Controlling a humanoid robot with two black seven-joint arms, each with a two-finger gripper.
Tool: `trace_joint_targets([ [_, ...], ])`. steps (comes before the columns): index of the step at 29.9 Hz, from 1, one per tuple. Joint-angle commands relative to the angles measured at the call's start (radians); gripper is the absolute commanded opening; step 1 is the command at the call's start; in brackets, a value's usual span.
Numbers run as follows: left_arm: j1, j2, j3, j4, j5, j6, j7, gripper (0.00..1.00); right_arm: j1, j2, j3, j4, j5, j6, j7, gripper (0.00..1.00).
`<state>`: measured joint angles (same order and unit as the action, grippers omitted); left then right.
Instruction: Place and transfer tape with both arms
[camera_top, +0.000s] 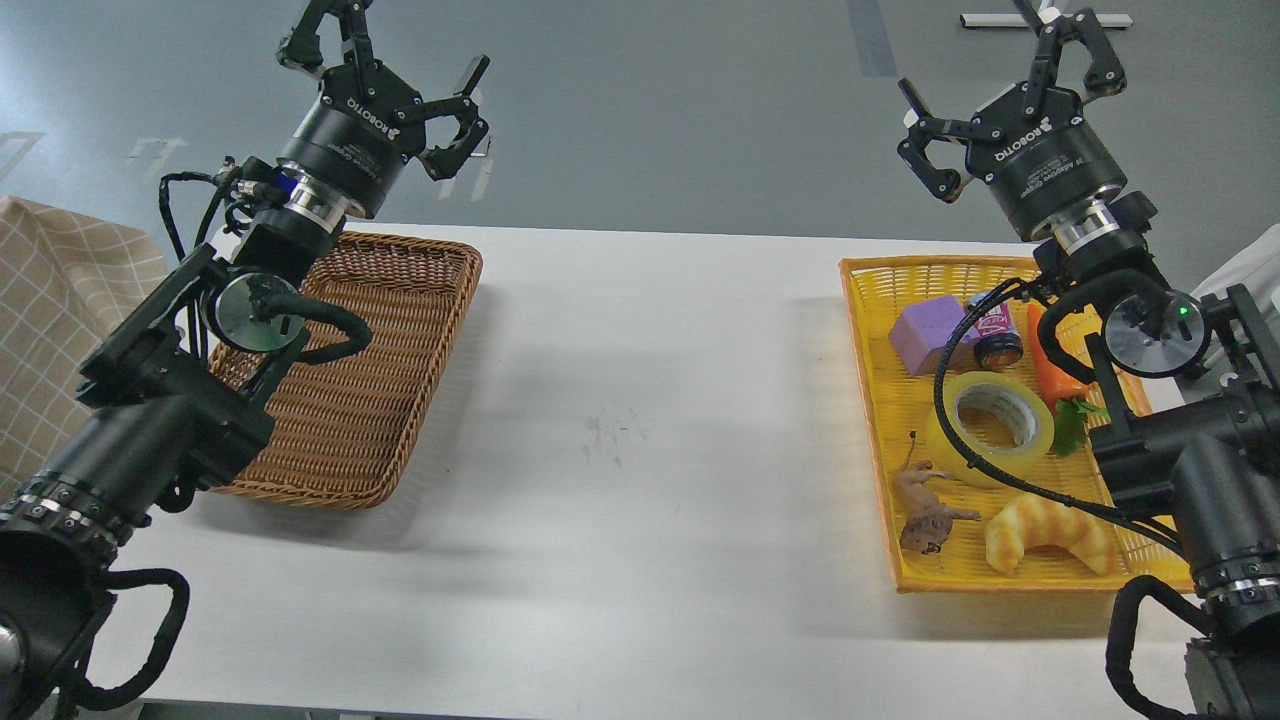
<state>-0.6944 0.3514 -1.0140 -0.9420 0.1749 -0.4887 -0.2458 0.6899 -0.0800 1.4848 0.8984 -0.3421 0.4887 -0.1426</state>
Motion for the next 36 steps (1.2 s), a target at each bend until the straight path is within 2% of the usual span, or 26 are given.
trace_joint_targets([
  [1,0.006,0.003,-0.001,0.000,0.000,0.000,-0.009,0.98,0.007,0.000,-0.001,0.002,0.000,0.000,0.000,1.00],
  [7,0.013,0.000,0.000,0.002,0.000,0.000,0.002,0.98,0.002,0.000,-0.001,0.005,0.000,0.000,0.000,1.00],
  [18,0.049,-0.009,-0.005,0.011,-0.003,0.000,-0.009,0.98,-0.003,0.000,-0.001,0.007,0.002,0.000,0.004,1.00],
  [36,0.035,-0.031,-0.020,0.012,-0.008,0.000,-0.009,0.98,0.025,-0.006,-0.005,0.008,0.003,0.000,0.006,1.00],
])
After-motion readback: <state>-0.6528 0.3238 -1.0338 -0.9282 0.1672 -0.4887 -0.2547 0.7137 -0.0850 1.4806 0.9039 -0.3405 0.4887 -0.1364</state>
